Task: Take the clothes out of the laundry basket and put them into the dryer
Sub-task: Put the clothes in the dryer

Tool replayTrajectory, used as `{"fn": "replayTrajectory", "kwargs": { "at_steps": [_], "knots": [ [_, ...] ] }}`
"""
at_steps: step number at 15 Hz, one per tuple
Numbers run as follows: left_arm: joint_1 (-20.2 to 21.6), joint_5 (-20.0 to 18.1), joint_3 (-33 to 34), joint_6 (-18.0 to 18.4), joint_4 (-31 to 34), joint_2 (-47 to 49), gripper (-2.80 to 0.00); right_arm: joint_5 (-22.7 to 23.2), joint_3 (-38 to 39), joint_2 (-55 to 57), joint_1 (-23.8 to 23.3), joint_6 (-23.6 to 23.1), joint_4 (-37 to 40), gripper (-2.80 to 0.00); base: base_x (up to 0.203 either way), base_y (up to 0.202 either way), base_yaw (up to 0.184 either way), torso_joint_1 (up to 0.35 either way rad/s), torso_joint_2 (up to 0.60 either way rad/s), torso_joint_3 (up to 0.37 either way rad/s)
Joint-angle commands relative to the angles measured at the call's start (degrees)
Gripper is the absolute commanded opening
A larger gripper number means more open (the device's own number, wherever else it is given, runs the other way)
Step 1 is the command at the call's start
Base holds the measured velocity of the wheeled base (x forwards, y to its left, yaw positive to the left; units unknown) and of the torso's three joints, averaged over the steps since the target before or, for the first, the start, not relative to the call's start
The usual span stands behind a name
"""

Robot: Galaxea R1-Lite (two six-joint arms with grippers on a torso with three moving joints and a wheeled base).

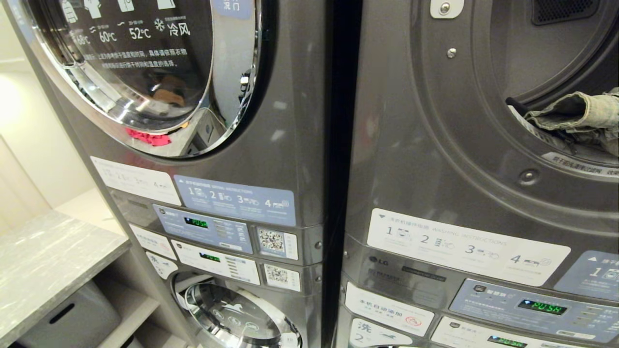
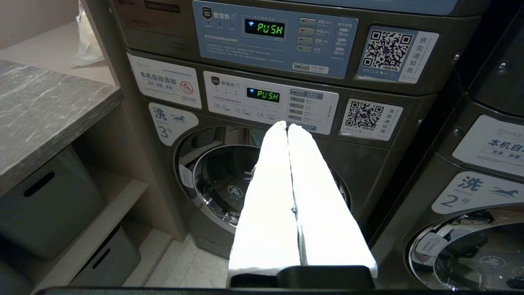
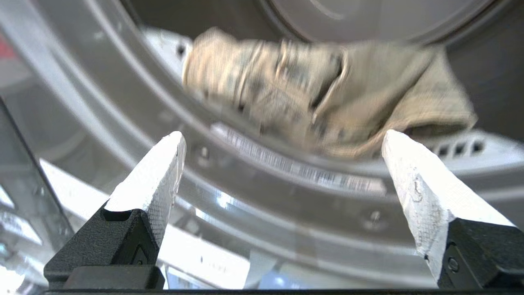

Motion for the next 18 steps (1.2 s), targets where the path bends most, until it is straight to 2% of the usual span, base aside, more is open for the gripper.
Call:
{"fn": "replayTrajectory", "kwargs": {
  "at_steps": [1, 6, 8, 11, 18],
  "knots": [
    [0.0, 0.0, 0.0, 0.0, -0.1, 0.0, -2.80, 0.1, 1.3, -0.2, 0.0, -0.1, -0.2, 0.00, 0.000, 0.000, 0.000, 0.000, 0.00, 0.000],
    [0.0, 0.0, 0.0, -0.1, -0.1, 0.0, -2.80, -0.5, -2.3, 11.2, -0.1, -0.5, -6.3, 0.00, 0.000, 0.000, 0.000, 0.000, 0.00, 0.000],
    [0.0, 0.0, 0.0, -0.1, -0.1, 0.0, -2.80, -0.9, -3.9, 15.8, -0.1, -2.0, -7.0, 0.00, 0.000, 0.000, 0.000, 0.000, 0.00, 0.000],
    [0.0, 0.0, 0.0, -0.4, -0.1, 0.0, -2.80, -4.8, -7.9, 23.0, -0.1, -4.8, -8.3, 0.00, 0.000, 0.000, 0.000, 0.000, 0.00, 0.000],
    [0.0, 0.0, 0.1, -0.4, -0.1, 0.0, -2.80, -11.8, -33.0, 41.1, -1.0, -4.6, -15.3, 0.00, 0.000, 0.000, 0.000, 0.000, 0.00, 0.000]
  ]
}}
